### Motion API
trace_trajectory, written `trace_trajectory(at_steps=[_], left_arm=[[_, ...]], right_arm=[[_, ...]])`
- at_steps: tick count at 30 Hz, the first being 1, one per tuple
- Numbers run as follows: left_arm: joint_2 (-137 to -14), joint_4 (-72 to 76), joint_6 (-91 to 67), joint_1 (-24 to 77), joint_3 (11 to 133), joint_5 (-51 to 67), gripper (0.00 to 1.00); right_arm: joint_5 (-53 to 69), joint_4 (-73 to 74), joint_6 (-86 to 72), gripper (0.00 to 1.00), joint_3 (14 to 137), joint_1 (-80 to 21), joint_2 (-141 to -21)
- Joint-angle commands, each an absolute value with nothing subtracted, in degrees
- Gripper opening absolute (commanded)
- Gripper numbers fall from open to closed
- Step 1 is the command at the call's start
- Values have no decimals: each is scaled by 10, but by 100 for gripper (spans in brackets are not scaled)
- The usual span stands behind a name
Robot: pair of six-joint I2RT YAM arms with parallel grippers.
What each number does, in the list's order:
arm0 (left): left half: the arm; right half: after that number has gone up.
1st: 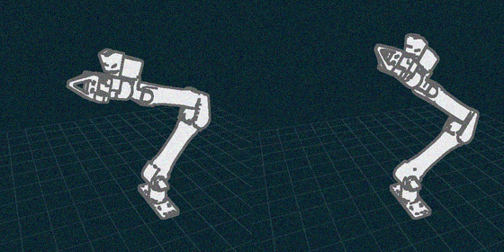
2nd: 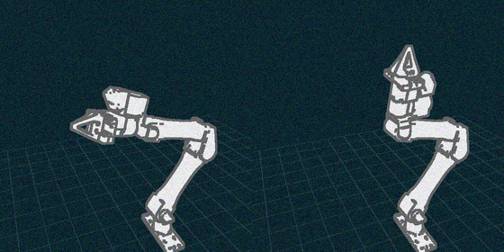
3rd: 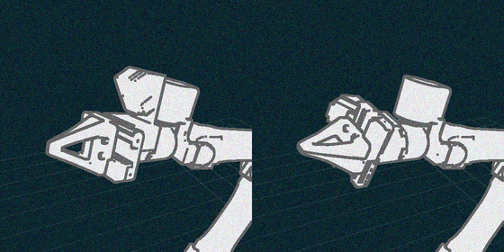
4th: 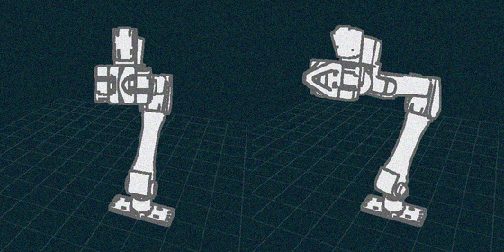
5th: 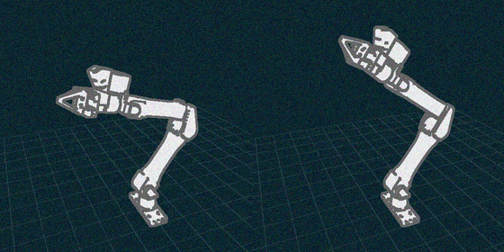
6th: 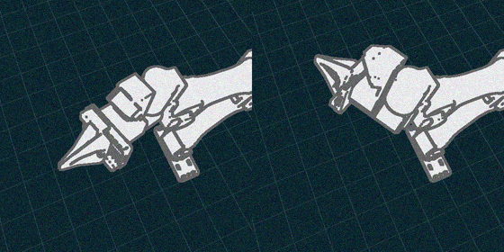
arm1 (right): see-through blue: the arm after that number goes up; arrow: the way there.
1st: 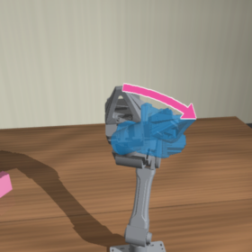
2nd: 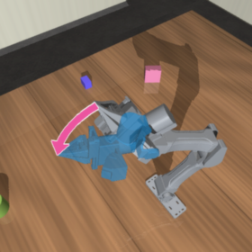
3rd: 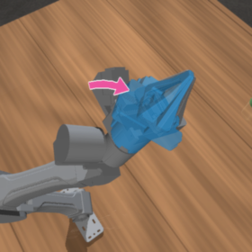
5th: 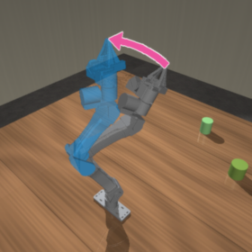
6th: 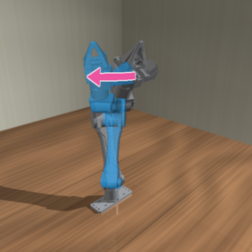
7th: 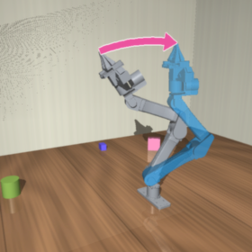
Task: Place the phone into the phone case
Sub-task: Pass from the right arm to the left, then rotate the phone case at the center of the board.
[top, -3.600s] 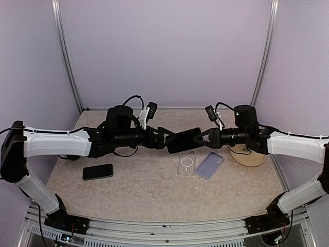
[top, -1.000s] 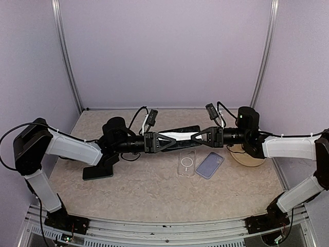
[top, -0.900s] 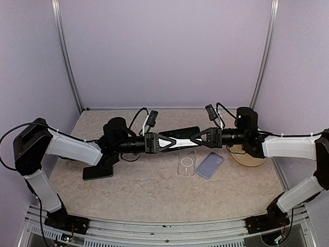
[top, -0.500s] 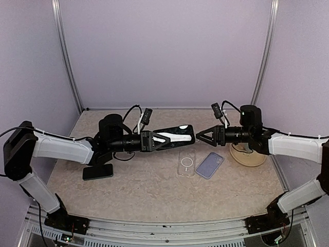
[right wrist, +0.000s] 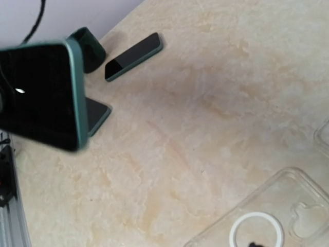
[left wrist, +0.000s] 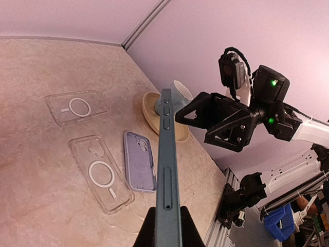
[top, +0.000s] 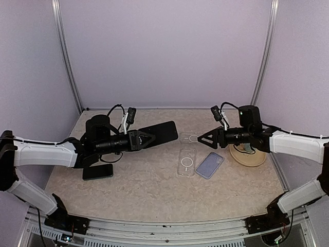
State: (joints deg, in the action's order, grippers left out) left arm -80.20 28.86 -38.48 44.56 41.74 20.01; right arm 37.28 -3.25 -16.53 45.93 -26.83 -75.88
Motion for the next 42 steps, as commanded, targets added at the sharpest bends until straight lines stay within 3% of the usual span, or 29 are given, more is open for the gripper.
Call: trace_trajectory(at_steps=[1,12,17,20,42], left_arm=[[-762,301,-369,433,399,169,0],[-750,304,-392,419,371,177,0],[-737,305,-393,419,359,170,0],[-727,305,-394,418,351,163,0],[-623,261,-370,412,311,65,0]], right_arm=[[391,-26,-169,68,471,-265,-790],[429,16,-141,69,519,-323,-894],[433,22,-130,79,532,-357,-932],[433,17,-137,99,537,-367,-951],[402,35,-140,100,569,-413,-1048]])
